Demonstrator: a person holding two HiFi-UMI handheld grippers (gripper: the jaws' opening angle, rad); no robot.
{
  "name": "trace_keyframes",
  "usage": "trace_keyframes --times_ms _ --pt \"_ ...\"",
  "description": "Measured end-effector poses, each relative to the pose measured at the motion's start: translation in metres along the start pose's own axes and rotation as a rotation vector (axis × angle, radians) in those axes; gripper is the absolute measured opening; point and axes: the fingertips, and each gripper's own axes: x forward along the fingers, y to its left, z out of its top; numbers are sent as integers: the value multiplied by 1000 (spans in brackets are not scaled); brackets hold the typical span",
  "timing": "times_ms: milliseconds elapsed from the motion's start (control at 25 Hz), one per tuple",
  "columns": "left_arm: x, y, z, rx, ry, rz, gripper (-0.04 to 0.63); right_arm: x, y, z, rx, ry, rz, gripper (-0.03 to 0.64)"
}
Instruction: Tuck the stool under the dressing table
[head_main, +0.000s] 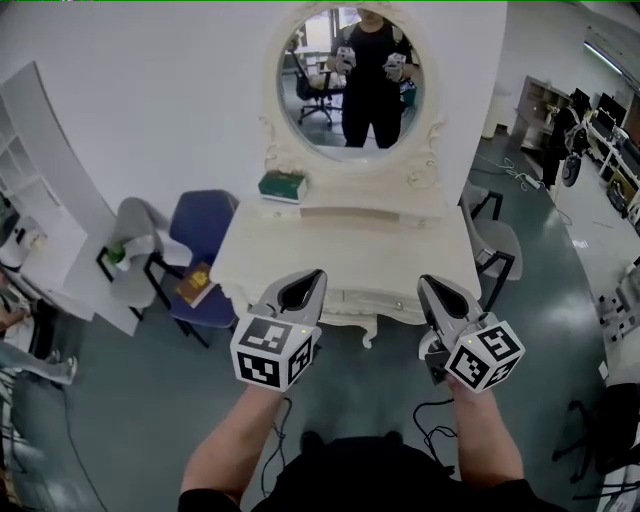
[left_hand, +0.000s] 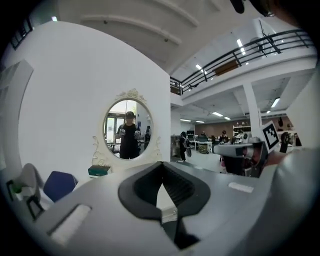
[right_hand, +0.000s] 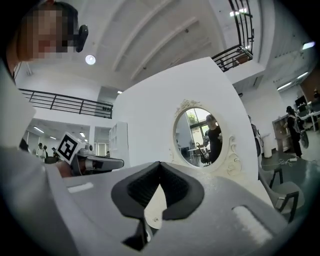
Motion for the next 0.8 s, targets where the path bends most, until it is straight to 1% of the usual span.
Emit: trace_keyframes --times_ms 120,320,440,560,680,800 --pt "-6 3 2 -23 -31 17 15 -7 4 2 -31 -5 -16 2" --pt "-10 0 -6 -15 -35 59 15 -26 0 -6 -57 -9 -51 2" --pt "-11 0 -16 -2 -29 89 15 -34 -3 -16 -52 4 -57 2" --pt "-15 3 -30 -4 -19 129 15 -41 -8 -27 -43 24 -67 2" --pt "-16 9 -46 -24 -4 163 15 -42 -16 -38 -29 46 -77 1" --pt "-16 13 -60 -53 0 172 15 -40 -18 -43 -31 53 -63 0"
